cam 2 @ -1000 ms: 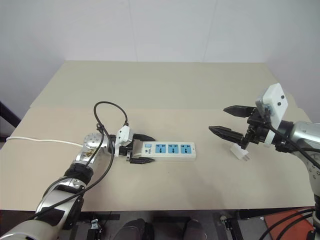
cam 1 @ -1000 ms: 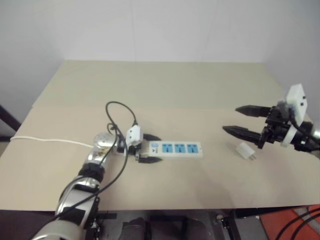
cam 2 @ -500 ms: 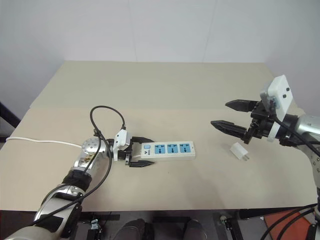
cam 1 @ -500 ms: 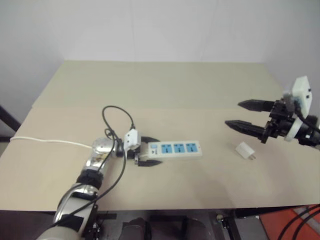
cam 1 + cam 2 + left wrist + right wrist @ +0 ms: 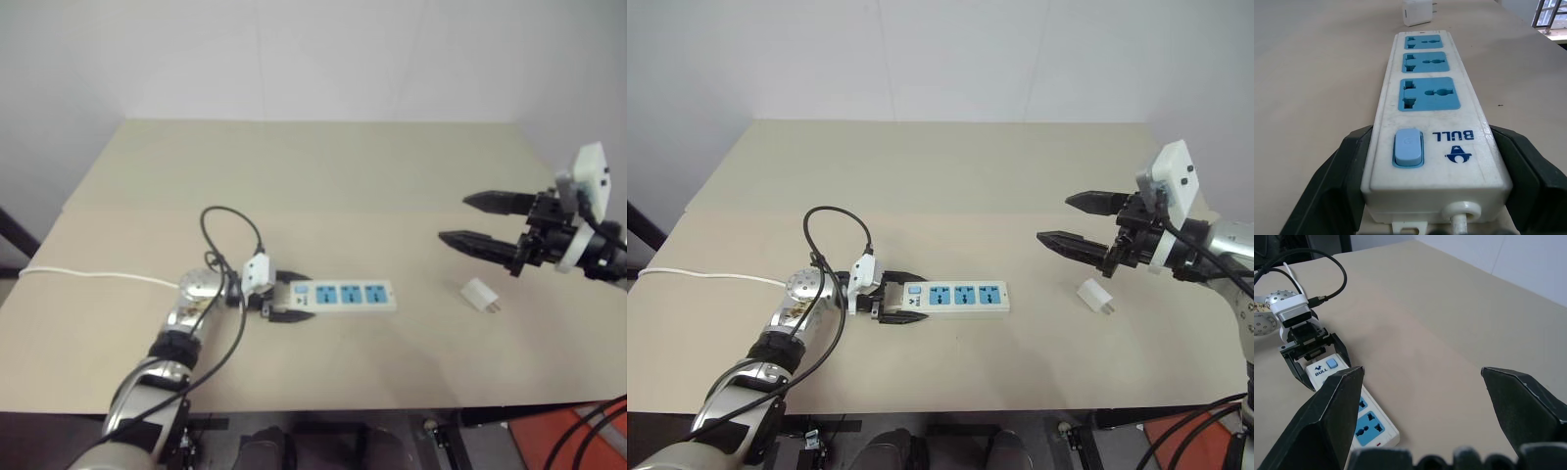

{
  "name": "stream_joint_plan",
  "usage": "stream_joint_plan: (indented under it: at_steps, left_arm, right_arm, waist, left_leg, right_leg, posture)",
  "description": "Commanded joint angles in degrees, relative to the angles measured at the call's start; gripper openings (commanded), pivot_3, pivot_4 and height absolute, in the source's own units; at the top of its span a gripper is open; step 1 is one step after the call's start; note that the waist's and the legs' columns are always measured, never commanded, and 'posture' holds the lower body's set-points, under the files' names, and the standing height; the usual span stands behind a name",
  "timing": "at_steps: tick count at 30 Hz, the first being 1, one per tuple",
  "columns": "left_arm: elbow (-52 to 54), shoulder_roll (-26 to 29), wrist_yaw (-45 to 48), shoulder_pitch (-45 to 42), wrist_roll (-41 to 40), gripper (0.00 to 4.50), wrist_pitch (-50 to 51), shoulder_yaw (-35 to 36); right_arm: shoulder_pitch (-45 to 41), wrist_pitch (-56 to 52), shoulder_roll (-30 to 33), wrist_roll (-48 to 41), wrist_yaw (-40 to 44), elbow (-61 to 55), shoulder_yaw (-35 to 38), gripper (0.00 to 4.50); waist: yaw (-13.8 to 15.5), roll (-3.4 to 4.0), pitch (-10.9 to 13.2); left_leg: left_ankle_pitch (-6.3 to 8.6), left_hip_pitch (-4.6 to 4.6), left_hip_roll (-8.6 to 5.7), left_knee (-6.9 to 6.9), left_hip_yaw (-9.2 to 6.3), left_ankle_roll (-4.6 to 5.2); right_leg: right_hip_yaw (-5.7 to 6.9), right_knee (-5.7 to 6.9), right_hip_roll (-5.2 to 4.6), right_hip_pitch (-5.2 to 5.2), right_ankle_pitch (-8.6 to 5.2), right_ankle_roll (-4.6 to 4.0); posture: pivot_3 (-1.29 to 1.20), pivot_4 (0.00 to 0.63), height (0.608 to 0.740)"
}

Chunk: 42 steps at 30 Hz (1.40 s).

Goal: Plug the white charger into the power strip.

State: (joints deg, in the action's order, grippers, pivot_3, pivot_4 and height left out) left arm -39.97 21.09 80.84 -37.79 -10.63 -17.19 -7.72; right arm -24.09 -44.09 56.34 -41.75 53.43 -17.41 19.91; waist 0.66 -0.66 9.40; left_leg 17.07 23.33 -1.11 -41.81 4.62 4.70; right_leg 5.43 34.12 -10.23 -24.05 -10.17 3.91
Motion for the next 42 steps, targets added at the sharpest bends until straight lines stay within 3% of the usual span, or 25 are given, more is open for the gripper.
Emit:
stream_joint_plan:
  at_steps: [1,9,15,19,32,42]
  left_arm:
    - [1.53,0.46,0.58,0.84,0.53,3.29,0.74,-0.95]
    - [13.51,0.37,-0.78,5.83,-1.51,3.29,6.61,-1.59]
    - [16.9,0.43,-4.16,8.25,-0.56,3.29,8.5,-1.79]
    - [15.53,0.36,-4.88,7.71,0.58,3.29,7.31,-2.66]
    - [13.18,-0.27,-5.04,6.01,1.09,3.29,6.12,-3.57]
    - [15.73,0.24,-6.0,8.58,0.98,3.29,6.9,-3.65]
  right_arm:
    - [0.13,1.18,2.02,1.37,0.76,1.24,0.69,4.5]
    - [-3.51,-2.82,8.05,5.28,2.53,9.36,-3.57,4.5]
    - [-14.8,-15.08,11.89,11.21,-0.34,17.29,-15.59,4.5]
    - [-21.99,-21.86,12.99,16.19,2.32,22.22,-26.86,4.5]
    - [-36.98,-18.63,7.86,33.31,17.0,39.28,-51.07,4.5]
    - [-42.65,-12.63,0.96,43.24,26.02,52.62,-58.23,4.5]
  waist:
    - [0.0,0.0,0.0]
    - [-0.02,0.0,0.0]
    - [0.0,0.02,-0.01]
    - [0.09,0.03,-0.01]
    - [-0.05,0.06,-0.03]
    - [-0.12,0.11,-0.06]
  left_leg:
    - [0.0,0.0,-0.01,0.0,0.0,0.0]
    - [0.0,0.06,-0.01,0.0,0.0,0.0]
    - [0.0,0.05,-0.01,-0.01,0.01,0.0]
    - [0.01,0.07,-0.04,0.0,0.0,-0.01]
    - [0.0,0.18,-0.15,-0.03,-0.01,0.0]
    - [0.0,0.18,-0.17,-0.02,-0.02,-0.01]
  right_leg:
    - [0.0,0.0,0.0,0.0,0.0,0.0]
    - [0.0,0.0,-0.02,-0.04,0.0,0.01]
    - [-0.04,-0.09,-0.09,-0.1,0.0,0.0]
    - [-0.02,-0.12,-0.16,-0.14,-0.01,-0.01]
    - [0.02,-0.06,-0.2,-0.18,0.0,0.01]
    - [0.04,-0.02,-0.2,-0.17,0.0,0.02]
  posture:
    - [0.0,0.15,0.74]
    - [0.0,0.15,0.74]
    - [0.0,0.15,0.74]
    - [0.0,0.15,0.74]
    - [0.0,0.15,0.74]
    - [0.0,0.15,0.74]
